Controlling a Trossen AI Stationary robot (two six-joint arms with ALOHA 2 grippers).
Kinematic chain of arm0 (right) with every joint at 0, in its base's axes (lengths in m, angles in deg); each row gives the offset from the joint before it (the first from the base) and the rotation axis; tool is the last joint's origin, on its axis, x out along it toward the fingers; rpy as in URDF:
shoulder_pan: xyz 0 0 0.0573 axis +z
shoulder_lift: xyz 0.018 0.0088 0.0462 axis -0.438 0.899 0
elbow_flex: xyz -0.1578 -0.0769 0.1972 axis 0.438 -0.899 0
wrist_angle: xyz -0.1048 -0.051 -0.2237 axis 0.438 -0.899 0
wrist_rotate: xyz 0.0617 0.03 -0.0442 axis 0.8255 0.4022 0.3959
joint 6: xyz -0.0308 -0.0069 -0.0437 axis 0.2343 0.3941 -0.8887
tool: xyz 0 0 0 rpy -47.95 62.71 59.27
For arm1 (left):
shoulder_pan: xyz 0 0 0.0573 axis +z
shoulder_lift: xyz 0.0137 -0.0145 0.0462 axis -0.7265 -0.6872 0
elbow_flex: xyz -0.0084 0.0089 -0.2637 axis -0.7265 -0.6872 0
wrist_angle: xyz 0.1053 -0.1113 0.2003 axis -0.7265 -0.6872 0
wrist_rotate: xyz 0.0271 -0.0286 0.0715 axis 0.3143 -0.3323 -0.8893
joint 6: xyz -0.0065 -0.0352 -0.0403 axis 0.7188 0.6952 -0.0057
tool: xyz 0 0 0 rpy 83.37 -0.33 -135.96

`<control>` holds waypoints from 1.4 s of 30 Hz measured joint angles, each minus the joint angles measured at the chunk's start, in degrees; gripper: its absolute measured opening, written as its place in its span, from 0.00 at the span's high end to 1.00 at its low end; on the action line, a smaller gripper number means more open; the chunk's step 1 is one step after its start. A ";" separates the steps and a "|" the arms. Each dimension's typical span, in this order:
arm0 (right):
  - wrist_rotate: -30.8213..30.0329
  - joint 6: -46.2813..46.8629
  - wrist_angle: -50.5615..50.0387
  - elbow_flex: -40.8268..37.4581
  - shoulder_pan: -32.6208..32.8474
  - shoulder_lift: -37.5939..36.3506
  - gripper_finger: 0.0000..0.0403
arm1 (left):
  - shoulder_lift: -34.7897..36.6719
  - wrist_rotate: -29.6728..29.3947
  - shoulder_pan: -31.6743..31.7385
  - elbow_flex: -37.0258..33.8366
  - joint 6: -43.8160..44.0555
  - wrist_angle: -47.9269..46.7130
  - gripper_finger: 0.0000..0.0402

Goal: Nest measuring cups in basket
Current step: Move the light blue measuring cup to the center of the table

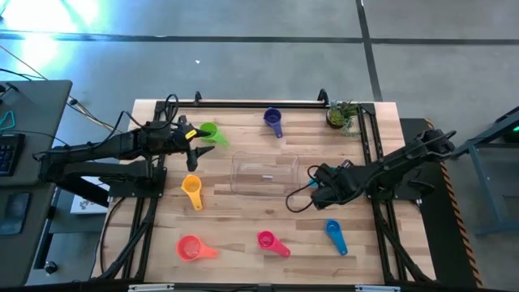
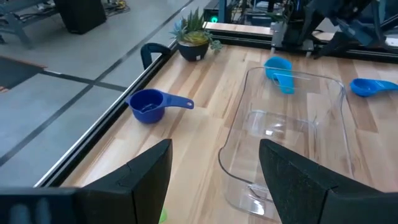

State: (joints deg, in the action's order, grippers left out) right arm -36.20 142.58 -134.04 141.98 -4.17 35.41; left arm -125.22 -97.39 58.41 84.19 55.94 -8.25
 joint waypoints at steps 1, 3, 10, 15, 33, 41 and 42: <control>0.00 -0.10 -0.17 0.00 -0.22 0.64 0.40 | 0.00 -0.01 0.00 0.00 0.00 0.00 0.42; 0.00 -0.03 -0.46 0.00 -0.75 2.06 0.40 | 0.00 -0.04 0.00 0.00 0.00 0.00 0.42; 1.74 -1.34 -2.61 0.00 -1.65 6.79 0.40 | -0.02 -0.07 0.00 0.00 0.02 0.00 0.42; 4.16 -7.24 -4.75 0.00 -1.64 8.48 0.40 | 0.00 -0.07 0.02 0.00 0.02 0.00 0.42; 4.17 -31.41 -7.17 0.00 -4.20 7.69 0.40 | 0.00 -0.22 0.02 0.00 1.66 4.10 0.42; 6.17 -30.04 -6.76 -5.96 -4.36 1.94 0.40 | -0.02 -0.22 0.02 0.00 1.62 4.39 0.42; 6.51 -29.31 -6.02 -7.47 -4.48 0.33 0.40 | -0.02 -0.22 0.02 0.00 1.60 4.39 0.42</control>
State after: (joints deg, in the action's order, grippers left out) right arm -29.69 113.27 -140.06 134.51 -8.65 35.74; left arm -125.24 -97.60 58.43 84.19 57.54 -3.86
